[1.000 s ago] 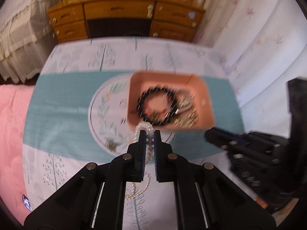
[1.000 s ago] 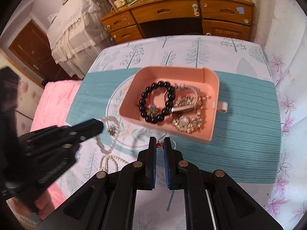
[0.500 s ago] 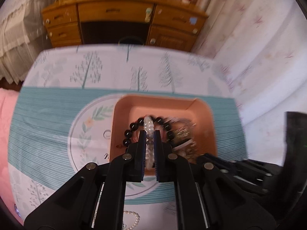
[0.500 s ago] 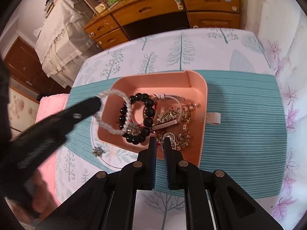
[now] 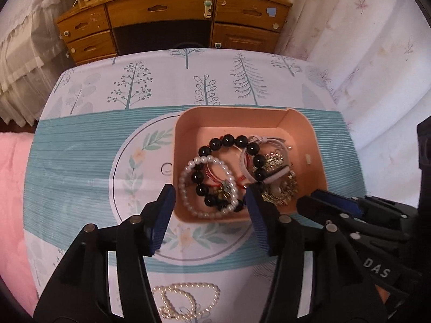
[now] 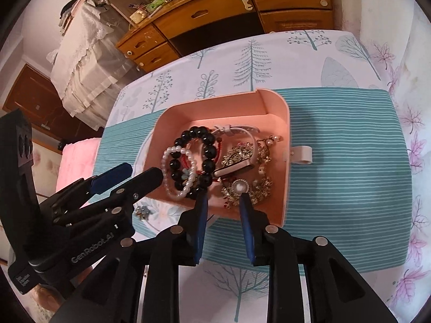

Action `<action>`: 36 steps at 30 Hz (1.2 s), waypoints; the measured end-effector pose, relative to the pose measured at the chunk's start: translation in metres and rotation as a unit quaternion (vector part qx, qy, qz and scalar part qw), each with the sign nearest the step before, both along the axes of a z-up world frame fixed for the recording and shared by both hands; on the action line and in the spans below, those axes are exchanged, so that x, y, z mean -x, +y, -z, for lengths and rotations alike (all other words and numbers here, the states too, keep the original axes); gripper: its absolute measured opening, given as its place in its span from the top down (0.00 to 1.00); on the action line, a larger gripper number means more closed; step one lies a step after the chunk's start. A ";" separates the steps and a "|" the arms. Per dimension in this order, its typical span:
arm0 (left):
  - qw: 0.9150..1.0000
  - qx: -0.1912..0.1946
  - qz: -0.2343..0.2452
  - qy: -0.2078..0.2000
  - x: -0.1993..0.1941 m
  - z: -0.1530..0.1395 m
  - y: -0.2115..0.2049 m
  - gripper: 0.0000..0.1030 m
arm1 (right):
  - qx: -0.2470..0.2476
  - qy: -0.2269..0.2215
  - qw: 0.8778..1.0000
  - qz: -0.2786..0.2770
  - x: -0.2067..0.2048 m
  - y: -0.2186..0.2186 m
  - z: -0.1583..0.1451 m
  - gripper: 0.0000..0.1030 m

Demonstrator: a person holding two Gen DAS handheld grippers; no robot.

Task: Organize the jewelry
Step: 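Withdraw both grippers toward the pearl necklace and silver flower brooch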

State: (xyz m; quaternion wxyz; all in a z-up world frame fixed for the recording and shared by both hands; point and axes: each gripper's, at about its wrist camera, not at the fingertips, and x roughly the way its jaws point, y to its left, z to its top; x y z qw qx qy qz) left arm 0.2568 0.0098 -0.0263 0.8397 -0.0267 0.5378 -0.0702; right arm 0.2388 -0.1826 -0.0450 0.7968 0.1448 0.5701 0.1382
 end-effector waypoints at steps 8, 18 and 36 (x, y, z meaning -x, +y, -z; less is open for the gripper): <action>1.000 -0.009 -0.017 -0.007 0.031 -0.018 0.020 0.50 | 0.024 -0.017 0.999 -0.030 0.029 0.020 -0.017 0.77; 0.999 -0.031 -0.042 -0.016 0.086 -0.016 0.071 0.50 | 0.052 -0.035 0.995 -0.073 0.069 0.049 -0.028 0.77; 0.995 0.026 -0.056 0.078 0.141 0.059 0.106 0.50 | 0.063 -0.006 0.989 -0.135 0.089 0.117 0.001 0.77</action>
